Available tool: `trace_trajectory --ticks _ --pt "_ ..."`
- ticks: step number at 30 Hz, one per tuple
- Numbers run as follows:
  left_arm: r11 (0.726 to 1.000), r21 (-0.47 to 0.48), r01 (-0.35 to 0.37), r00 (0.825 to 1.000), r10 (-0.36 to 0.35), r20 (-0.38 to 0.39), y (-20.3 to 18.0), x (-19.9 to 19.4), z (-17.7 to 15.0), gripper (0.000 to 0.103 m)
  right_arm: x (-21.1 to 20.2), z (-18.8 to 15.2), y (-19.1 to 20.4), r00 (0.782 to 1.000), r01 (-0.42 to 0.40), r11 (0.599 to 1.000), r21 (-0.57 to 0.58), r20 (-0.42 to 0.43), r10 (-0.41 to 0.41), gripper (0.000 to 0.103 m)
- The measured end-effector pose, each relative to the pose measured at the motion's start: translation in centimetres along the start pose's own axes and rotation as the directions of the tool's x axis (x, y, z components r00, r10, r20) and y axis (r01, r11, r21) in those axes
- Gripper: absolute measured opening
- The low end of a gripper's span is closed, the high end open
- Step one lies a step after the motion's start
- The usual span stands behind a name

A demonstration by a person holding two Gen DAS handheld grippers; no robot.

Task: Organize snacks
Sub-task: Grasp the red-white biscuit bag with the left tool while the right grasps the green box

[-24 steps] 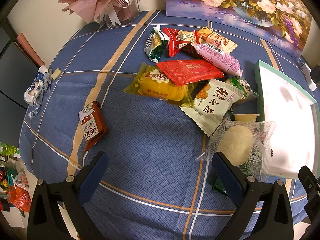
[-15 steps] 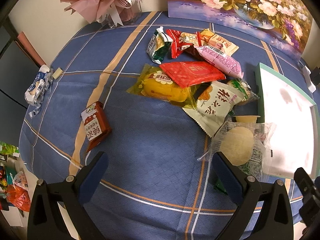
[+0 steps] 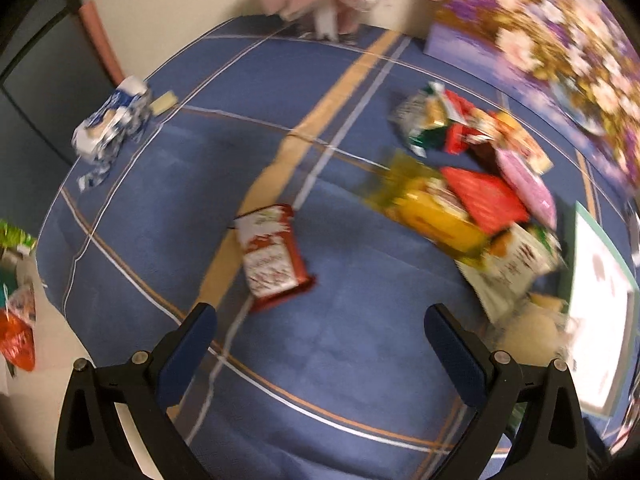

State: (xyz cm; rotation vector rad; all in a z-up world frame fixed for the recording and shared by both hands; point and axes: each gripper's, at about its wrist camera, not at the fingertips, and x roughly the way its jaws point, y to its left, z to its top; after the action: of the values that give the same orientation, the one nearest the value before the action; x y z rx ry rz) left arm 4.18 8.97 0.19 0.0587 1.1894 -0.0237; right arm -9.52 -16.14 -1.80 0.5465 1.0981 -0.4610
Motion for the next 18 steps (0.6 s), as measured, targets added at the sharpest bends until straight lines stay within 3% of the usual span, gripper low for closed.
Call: trace_trajectory --ticks 2,6,14,17,18 --pt "0.999 -0.043 -0.001 1.0 0.0 -0.014 1.4 0.8 0.3 0.103 0.4 -0.2 0.3 0.998 -0.052 0.998 0.022 -0.028 0.053 0.103" --pt "0.988 -0.147 0.045 0.998 -0.05 -0.036 3.7 2.5 1.2 0.103 1.6 -0.3 0.9 0.993 -0.077 0.996 0.048 -0.086 0.081 0.103" --pt "0.975 -0.218 0.046 0.995 -0.064 -0.076 5.8 5.2 1.9 0.102 4.6 -0.9 3.4 0.993 -0.038 0.999 0.014 -0.11 0.04 0.102" --pt "0.977 -0.209 0.051 0.995 -0.068 -0.077 5.5 5.5 1.9 0.099 5.3 -0.8 4.9 0.995 -0.041 0.999 0.001 -0.091 0.041 0.089" --pt "0.978 -0.203 0.055 0.994 -0.072 -0.077 5.3 5.6 1.9 0.088 5.6 -0.9 5.4 0.996 -0.036 0.999 -0.005 -0.086 0.035 0.084"
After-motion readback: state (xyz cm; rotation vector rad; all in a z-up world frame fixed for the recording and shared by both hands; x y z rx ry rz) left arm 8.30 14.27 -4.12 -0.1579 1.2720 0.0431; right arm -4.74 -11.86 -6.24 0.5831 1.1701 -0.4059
